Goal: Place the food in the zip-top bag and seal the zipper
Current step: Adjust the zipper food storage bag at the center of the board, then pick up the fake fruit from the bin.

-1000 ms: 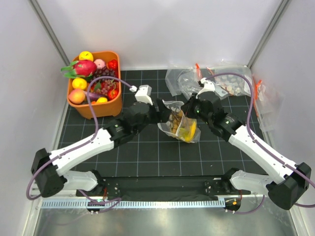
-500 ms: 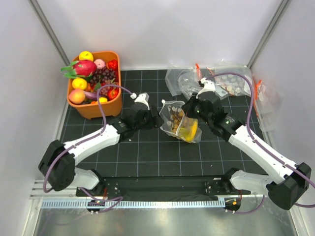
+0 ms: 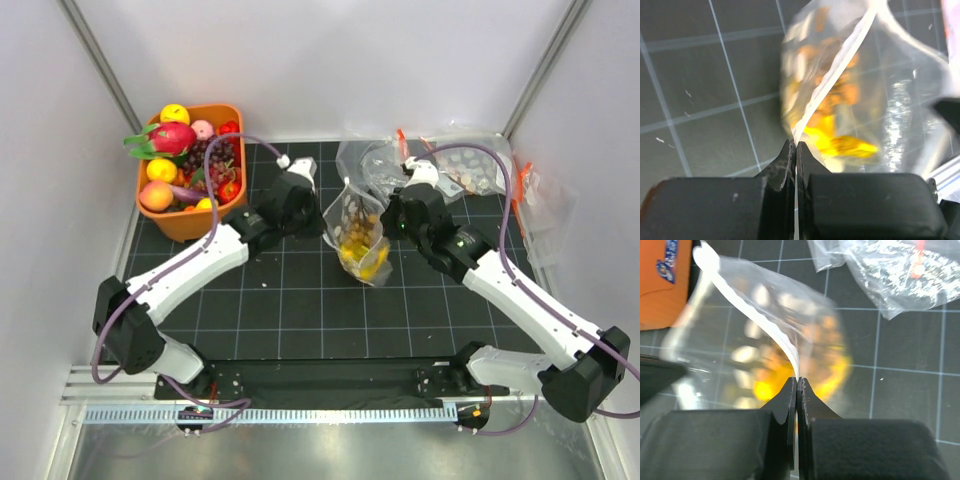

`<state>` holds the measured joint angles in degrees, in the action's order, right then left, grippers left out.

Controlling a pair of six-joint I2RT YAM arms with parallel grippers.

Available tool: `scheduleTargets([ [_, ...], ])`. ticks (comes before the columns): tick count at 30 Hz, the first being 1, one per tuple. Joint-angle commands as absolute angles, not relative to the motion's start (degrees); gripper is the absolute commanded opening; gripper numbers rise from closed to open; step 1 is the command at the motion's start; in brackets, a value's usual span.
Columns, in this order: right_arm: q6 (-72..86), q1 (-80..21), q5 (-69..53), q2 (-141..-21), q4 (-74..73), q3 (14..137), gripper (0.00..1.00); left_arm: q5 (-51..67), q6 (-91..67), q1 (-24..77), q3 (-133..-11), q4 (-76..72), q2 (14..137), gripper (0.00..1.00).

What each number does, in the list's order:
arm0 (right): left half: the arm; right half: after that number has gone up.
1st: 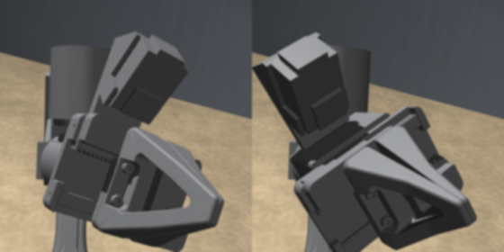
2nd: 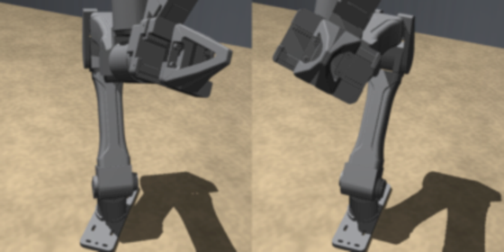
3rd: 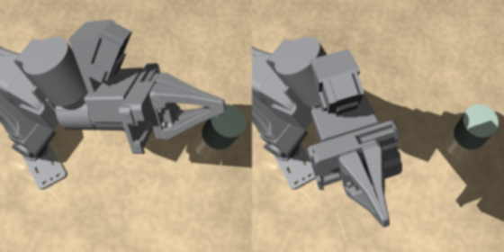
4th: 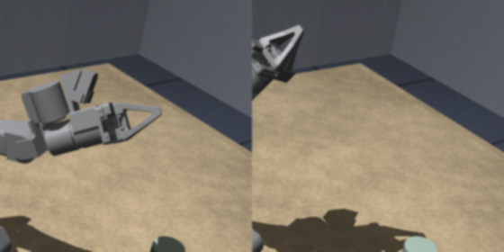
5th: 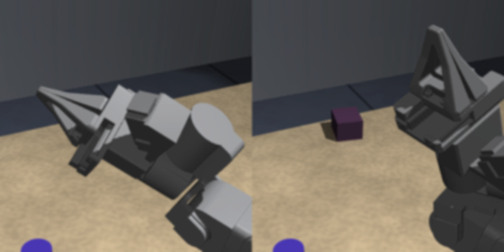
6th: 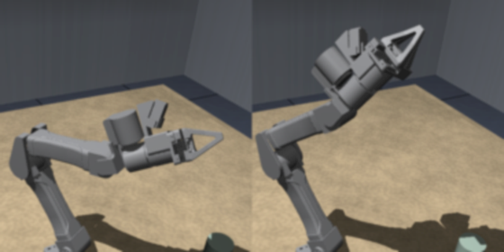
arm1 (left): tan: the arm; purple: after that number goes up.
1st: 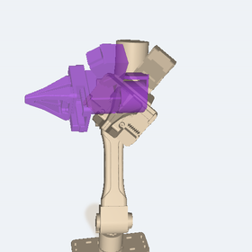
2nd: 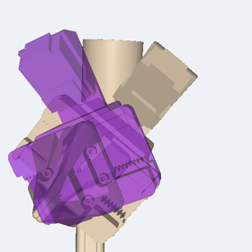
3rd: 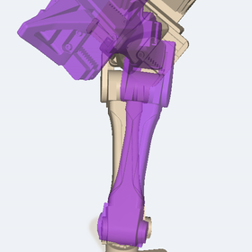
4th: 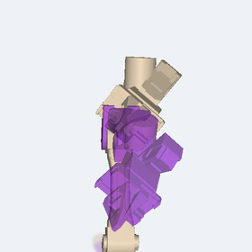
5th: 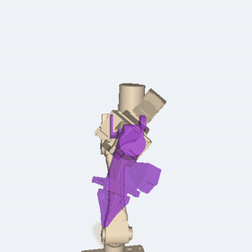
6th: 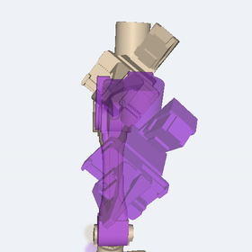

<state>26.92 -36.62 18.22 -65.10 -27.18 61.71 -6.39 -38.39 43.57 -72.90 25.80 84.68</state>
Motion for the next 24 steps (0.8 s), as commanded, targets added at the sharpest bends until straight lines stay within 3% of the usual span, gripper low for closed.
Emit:
scheduleTargets([
  [1, 23.4, -36.4, 21.4, -67.1, -29.6, 66.1, 0.01, -11.4, -32.3, 43.3, -80.6, 38.4, 83.2, 0.00],
  [2, 23.2, -36.5, 21.6, -67.3, -29.7, 66.6, 0.01, -12.4, -32.0, 43.3, -81.3, 40.8, 83.2, 0.01],
  [5, 22.9, -36.5, 21.6, -67.9, -29.8, 67.8, 0.01, -14.5, -30.5, 42.6, -81.4, 41.7, 83.2, 0.18],
  [7, 22.9, -36.5, 21.3, -68.1, -29.5, 68.5, 0.01, -13.0, -30.4, 40.8, -80.6, 41.3, 83.4, 0.22],
  [12, 22.7, -36.5, 19.6, -68.6, -30.3, 71.7, 0.01, -11.5, -30.1, 37.7, -79.3, 39.8, 81.1, 0.55],
  [13, 22.0, -36.4, 19.2, -68.6, -30.3, 72.1, 0.01, -13.3, -29.7, 37.4, -79.3, 39.8, 80.2, 0.69],
  [15, 21.7, -36.5, 19.4, -68.6, -30.1, 72.0, 0.01, -16.2, -29.2, 36.9, -79.3, 39.8, 77.0, 0.84],
  [16, 21.6, -36.5, 20.0, -68.7, -30.1, 72.1, 0.01, -17.7, -28.9, 36.5, -79.2, 39.8, 75.9, 0.97],
  [20, 21.4, -36.5, 19.9, -69.2, -29.9, 71.5, 0.01, -21.4, -29.2, 31.4, -78.4, 38.6, 71.4, 1.00],
  [24, 20.8, -36.5, 18.6, -69.1, -28.2, 70.9, 0.01, -29.7, -28.7, 22.1, -82.9, 42.9, 74.6, 1.00],
])
